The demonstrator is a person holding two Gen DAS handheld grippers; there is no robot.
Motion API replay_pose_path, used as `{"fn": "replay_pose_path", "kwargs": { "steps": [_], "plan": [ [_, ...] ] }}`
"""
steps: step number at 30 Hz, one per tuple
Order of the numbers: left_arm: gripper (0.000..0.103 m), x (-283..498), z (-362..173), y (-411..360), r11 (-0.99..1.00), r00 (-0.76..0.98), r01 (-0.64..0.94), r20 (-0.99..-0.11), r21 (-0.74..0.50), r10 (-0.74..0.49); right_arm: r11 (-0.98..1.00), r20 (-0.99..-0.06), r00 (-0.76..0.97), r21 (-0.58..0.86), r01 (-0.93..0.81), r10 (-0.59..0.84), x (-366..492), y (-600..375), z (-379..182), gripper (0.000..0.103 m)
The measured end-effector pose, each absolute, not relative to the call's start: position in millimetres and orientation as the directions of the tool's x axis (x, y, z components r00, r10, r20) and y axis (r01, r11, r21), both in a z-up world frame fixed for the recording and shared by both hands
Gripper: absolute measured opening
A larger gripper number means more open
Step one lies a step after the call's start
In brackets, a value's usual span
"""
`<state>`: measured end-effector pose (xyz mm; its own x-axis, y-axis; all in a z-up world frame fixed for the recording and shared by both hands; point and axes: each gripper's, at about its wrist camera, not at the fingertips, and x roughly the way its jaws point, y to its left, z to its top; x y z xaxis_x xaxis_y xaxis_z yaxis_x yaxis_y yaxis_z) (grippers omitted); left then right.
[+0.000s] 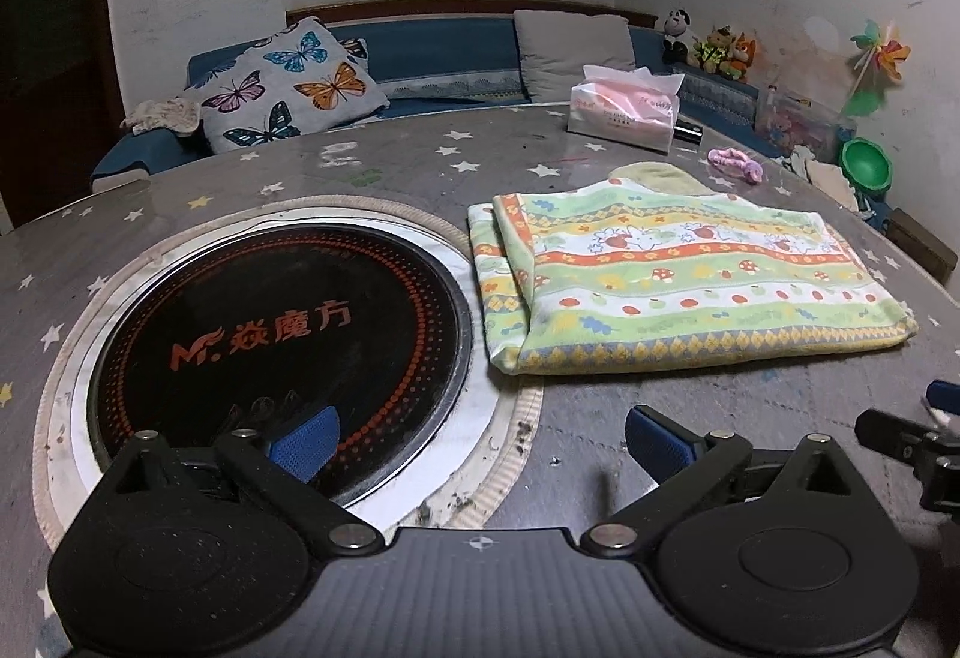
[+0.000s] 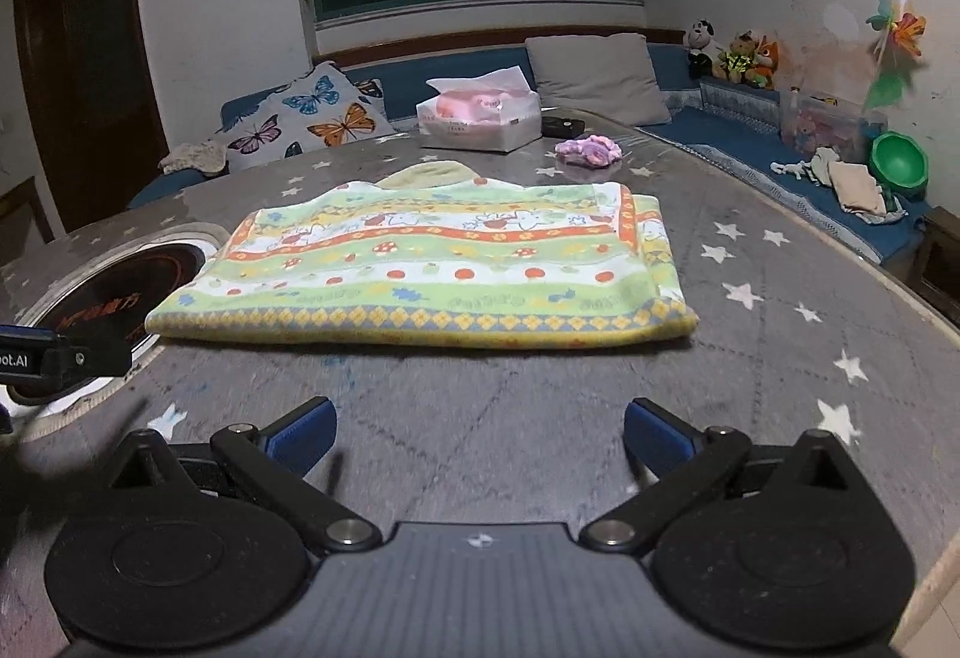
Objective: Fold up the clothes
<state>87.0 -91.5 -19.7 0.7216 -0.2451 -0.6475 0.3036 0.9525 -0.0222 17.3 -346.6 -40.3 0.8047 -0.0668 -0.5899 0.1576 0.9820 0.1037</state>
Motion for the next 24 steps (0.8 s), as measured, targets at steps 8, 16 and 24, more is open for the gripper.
{"fn": "replay_pose_path", "kwargs": {
  "steps": [8,16,24],
  "plan": [
    [0.103,72,-18,-90,0.951,0.728,0.309,-0.638,-0.021,-0.251,0.981,-0.584,0.804,0.072,0.182,-0.106,2,-335,-44,0.103],
    [0.103,57,-25,-92,0.941,0.704,0.336,-0.656,-0.030,-0.272,0.982,-0.585,0.797,0.008,0.187,-0.147,-7,-324,-48,0.103],
    [0.103,47,-28,-98,0.927,0.682,0.373,-0.667,-0.033,-0.298,0.980,-0.590,0.791,-0.003,0.197,-0.160,-10,-321,-48,0.103]
  ]
}}
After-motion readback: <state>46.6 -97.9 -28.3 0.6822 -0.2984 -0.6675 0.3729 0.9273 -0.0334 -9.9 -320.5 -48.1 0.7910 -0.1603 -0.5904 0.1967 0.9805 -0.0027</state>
